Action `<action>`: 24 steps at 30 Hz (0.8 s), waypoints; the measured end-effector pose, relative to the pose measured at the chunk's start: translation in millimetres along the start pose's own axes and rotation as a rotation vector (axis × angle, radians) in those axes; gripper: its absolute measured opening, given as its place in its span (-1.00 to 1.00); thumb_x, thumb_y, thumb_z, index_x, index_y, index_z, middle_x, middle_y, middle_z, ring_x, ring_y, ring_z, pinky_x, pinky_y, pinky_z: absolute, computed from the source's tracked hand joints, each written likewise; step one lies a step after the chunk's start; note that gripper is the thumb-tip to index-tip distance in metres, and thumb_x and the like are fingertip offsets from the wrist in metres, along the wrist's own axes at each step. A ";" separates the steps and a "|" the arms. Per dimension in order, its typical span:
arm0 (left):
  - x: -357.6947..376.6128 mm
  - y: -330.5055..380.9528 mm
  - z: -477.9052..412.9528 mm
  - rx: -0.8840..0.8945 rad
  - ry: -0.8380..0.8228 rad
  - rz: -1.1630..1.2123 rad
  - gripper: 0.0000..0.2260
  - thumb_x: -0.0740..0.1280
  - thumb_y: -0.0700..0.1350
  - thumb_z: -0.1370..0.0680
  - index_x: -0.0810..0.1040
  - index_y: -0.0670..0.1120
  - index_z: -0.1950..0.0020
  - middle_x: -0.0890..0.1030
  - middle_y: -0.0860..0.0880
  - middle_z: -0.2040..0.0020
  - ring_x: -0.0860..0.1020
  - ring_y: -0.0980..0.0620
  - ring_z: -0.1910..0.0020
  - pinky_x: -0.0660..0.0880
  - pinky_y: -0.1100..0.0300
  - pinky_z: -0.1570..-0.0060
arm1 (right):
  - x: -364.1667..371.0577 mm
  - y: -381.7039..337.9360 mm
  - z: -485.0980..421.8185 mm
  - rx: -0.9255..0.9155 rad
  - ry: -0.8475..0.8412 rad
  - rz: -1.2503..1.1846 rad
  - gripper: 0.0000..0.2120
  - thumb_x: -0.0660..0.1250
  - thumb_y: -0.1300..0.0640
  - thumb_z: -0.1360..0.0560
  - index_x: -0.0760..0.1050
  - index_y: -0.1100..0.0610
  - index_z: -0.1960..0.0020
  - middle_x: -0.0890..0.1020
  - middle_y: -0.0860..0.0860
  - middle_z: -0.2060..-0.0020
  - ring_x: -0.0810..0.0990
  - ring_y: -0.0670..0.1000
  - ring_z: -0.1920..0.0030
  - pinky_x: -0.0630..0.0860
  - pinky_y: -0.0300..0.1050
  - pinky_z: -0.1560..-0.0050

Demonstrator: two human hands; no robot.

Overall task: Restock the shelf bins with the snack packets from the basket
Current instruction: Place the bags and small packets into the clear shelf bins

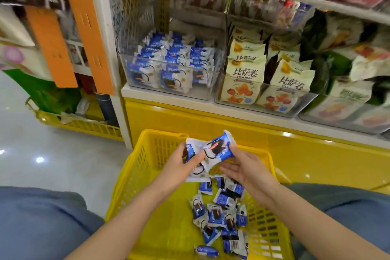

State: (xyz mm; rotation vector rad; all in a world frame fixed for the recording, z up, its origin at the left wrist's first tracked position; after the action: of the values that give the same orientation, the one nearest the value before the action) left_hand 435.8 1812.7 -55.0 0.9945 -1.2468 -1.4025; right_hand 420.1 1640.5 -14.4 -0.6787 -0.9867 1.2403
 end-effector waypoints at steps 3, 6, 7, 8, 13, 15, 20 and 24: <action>-3.5 24.3 -5.9 0.082 0.043 -0.057 -0.74 0.37 0.01 -0.46 0.47 0.05 -0.12 0.63 0.13 -0.02 0.59 0.28 0.04 0.50 0.36 0.07 | 15.4 -13.0 3.9 -0.053 0.005 0.009 -0.52 0.42 -0.04 -0.33 0.52 0.17 -0.16 0.69 0.01 0.00 0.65 -0.09 -0.02 0.56 -0.34 0.13; -13.6 49.6 -11.2 0.172 0.038 -0.115 -0.86 0.34 -0.10 -0.51 0.45 0.08 -0.01 0.61 0.17 0.06 0.55 0.40 0.17 0.44 0.49 0.20 | 32.5 -28.4 4.9 -0.109 0.023 0.100 -0.51 0.46 -0.01 -0.24 0.53 0.15 -0.12 0.70 -0.07 0.07 0.65 -0.18 0.06 0.52 -0.33 0.08; -19.3 57.5 -12.1 0.200 0.029 -0.137 -0.86 0.33 -0.11 -0.52 0.44 0.08 -0.02 0.60 0.18 0.06 0.54 0.41 0.17 0.43 0.50 0.19 | 37.4 -34.6 5.0 -0.127 0.018 0.092 -0.54 0.46 0.01 -0.26 0.55 0.14 -0.11 0.71 -0.06 0.08 0.66 -0.17 0.07 0.51 -0.30 0.05; -25.2 64.8 -13.1 0.226 0.013 -0.153 -0.85 0.32 -0.12 -0.53 0.44 0.09 -0.03 0.59 0.18 0.06 0.54 0.41 0.16 0.44 0.49 0.16 | 41.9 -41.7 4.8 -0.147 0.010 0.083 -0.59 0.45 0.02 -0.29 0.55 0.13 -0.10 0.71 -0.04 0.07 0.66 -0.15 0.06 0.53 -0.27 0.02; -59.8 85.9 -22.8 0.278 -0.010 -0.197 -0.86 0.33 -0.10 -0.51 0.44 0.06 -0.04 0.62 0.15 0.06 0.57 0.28 0.07 0.47 0.37 0.08 | 60.8 -97.3 -1.9 -0.353 0.063 0.291 -0.85 0.35 0.02 -0.48 0.58 0.03 -0.01 0.69 -0.01 0.03 0.65 -0.07 0.00 0.58 -0.18 -0.01; -71.1 86.8 -28.5 0.277 0.047 -0.152 -0.89 0.33 -0.11 -0.51 0.45 0.08 0.04 0.61 0.19 0.17 0.56 0.34 0.19 0.42 0.48 0.23 | 71.0 -127.3 -8.5 -0.483 0.117 0.488 -0.80 0.32 -0.02 -0.50 0.59 0.01 -0.08 0.69 -0.04 0.06 0.63 -0.11 0.03 0.56 -0.25 0.07; -88.2 86.0 -42.1 0.250 0.224 -0.032 -0.84 0.33 -0.10 -0.51 0.42 0.16 0.04 0.56 0.20 0.08 0.55 0.38 0.17 0.43 0.51 0.28 | 95.5 -196.1 -42.1 -0.798 0.327 0.939 -0.80 0.37 0.02 -0.48 0.54 0.02 -0.08 0.65 -0.10 0.10 0.59 -0.16 0.12 0.51 -0.31 0.15; -103.2 95.1 -52.1 0.268 0.277 0.025 -0.81 0.31 -0.08 -0.52 0.41 0.08 -0.11 0.56 0.15 0.04 0.55 0.30 0.12 0.46 0.49 0.28 | 112.1 -225.4 -83.2 -0.789 0.359 1.441 -0.71 0.35 0.06 -0.49 0.55 0.13 -0.18 0.62 0.03 0.03 0.52 -0.08 0.07 0.36 -0.26 0.06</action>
State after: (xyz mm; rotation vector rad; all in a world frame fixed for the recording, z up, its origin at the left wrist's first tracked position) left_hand 519.7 1904.0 28.9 1.3035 -1.2519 -1.0523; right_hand 598.9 1705.7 170.2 -2.4093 -0.5678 1.7677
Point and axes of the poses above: each hand's wrist, its own z-axis away from the middle knuckle, its own x-axis out of the palm, y = z × x, the point moved 1 cm from there along -z, towards the middle knuckle
